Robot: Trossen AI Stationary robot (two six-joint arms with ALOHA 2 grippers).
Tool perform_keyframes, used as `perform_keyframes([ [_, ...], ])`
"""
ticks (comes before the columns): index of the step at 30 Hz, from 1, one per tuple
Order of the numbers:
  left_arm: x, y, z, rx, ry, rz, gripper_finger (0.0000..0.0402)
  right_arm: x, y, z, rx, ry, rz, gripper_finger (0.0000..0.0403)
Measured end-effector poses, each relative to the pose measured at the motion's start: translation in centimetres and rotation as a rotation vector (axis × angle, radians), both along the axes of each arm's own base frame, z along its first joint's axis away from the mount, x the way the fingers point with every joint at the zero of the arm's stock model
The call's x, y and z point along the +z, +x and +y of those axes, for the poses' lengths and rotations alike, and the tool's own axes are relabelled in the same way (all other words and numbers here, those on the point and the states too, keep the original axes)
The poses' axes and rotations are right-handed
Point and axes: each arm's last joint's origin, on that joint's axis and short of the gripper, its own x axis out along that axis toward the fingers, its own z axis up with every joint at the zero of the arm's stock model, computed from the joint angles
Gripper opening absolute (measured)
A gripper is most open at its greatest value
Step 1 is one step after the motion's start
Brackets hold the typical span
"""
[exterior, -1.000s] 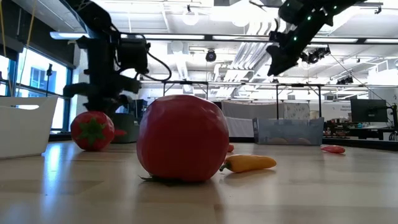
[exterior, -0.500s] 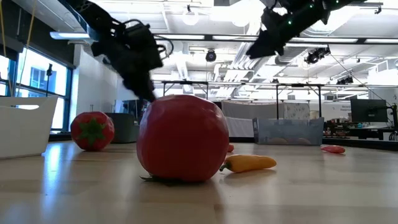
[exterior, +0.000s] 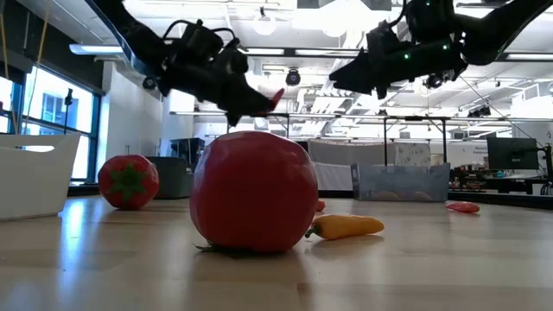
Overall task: Sort produce into baskets
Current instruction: Put the red chili pepper into the black bin
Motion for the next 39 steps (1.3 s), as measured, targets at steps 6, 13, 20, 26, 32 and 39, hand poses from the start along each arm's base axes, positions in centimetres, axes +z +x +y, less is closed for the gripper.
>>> perform_keyframes([
  [6, -0.9, 1.5, 0.8, 0.016, -0.084, -0.148, 0.0, 0.2, 0.2, 0.4, 0.004, 0.033, -0.039, 0.0177],
  [13, -0.4, 1.9, 0.8, 0.016, -0.072, -0.233, 0.0, 0.8, 0.7, 1.5, -0.011, 0.019, -0.099, 0.0178],
  [20, 0.4, 2.3, 0.7, 0.027, -0.089, -0.264, 0.0, 1.1, 1.2, 2.6, -0.007, 0.01, -0.125, 0.0209],
  [26, 1.0, 2.6, 0.8, 0.024, -0.064, -0.282, 0.0001, 1.6, 1.5, 3.1, -0.019, 0.031, -0.156, 0.0237],
  [32, 1.0, 2.6, 0.8, 0.022, -0.047, -0.282, 0.0001, 2.1, 1.7, 3.4, -0.002, 0.02, -0.171, 0.024],
  [39, 1.5, 3.1, 0.5, 0.008, -0.058, -0.284, 0.0001, 2.2, 1.7, 3.5, 0.018, 0.014, -0.188, 0.024],
])
